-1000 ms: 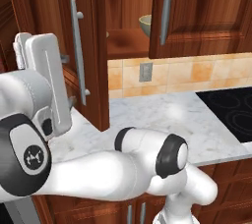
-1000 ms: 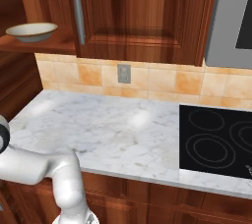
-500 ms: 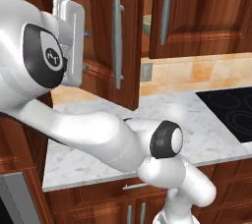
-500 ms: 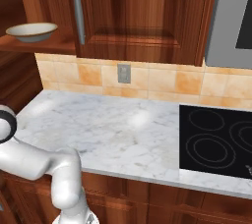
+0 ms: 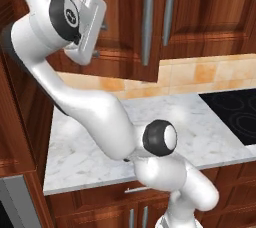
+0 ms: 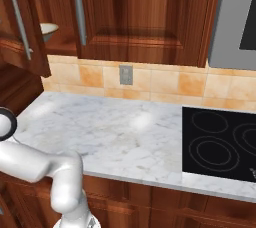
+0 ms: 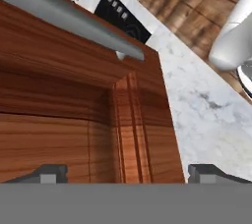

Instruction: Open the cabinet. Pick the bowls from the counter and place them in the cabinet. Then close the cabinet.

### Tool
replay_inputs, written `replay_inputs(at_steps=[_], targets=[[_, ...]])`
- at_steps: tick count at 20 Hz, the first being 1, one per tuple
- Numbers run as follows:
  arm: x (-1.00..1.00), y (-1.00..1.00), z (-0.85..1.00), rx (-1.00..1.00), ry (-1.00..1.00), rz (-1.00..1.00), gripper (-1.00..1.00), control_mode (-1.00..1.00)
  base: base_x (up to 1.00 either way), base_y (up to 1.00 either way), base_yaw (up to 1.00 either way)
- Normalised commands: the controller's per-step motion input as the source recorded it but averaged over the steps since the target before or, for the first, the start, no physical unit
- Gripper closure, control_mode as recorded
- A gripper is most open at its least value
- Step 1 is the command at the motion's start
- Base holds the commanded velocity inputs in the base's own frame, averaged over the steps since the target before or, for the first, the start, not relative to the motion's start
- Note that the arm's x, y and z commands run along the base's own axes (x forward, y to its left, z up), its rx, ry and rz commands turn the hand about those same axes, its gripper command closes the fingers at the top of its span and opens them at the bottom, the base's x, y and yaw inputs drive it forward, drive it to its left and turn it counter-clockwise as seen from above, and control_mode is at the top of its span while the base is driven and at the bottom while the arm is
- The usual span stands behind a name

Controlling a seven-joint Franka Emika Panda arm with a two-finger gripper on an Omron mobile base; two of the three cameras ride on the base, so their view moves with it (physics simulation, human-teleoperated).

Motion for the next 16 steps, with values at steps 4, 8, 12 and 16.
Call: replay_inputs(at_steps=[4, 8, 12, 16], targets=[[1.00, -0.36, -1.00, 0.03, -0.53, 0.16, -1.00, -1.00, 0.00, 0.00, 0.00], [1.00, -0.36, -1.00, 0.04, -0.63, 0.23, -1.00, -1.00, 0.00, 0.00, 0.00], [1.00, -0.31, -1.00, 0.09, -0.61, 0.17, -1.00, -1.00, 0.00, 0.00, 0.00], [1.00, -0.24, -0.99, 0.16, -0.47, 0.06, -1.00, -1.00, 0.00, 0.00, 0.00]])
